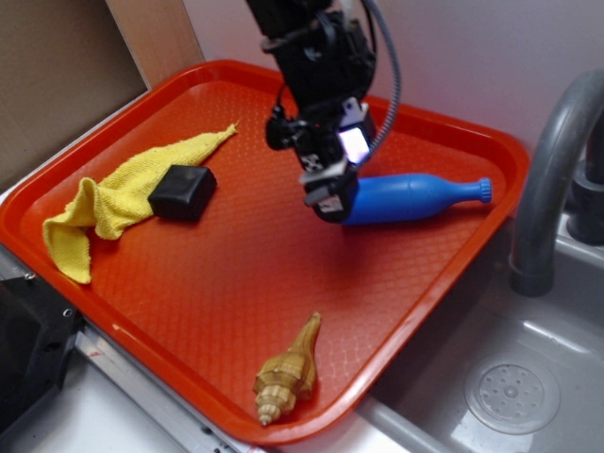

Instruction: Grab the blue bottle.

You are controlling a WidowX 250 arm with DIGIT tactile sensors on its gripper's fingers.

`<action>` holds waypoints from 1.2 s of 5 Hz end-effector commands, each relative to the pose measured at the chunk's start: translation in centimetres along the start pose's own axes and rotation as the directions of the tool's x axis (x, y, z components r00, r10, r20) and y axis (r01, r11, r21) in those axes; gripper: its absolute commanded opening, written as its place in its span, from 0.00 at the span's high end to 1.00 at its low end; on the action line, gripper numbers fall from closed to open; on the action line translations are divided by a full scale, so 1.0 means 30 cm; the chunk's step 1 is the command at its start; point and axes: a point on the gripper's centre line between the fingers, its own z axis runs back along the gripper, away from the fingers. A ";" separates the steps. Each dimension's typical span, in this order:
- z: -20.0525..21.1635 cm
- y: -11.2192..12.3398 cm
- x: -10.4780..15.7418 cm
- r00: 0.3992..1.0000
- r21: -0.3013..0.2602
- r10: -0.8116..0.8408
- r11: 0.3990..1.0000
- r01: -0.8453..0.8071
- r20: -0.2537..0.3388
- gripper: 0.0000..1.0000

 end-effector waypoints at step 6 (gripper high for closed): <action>-0.015 -0.082 0.042 0.985 0.237 0.092 0.970 -0.054 -0.149 1.00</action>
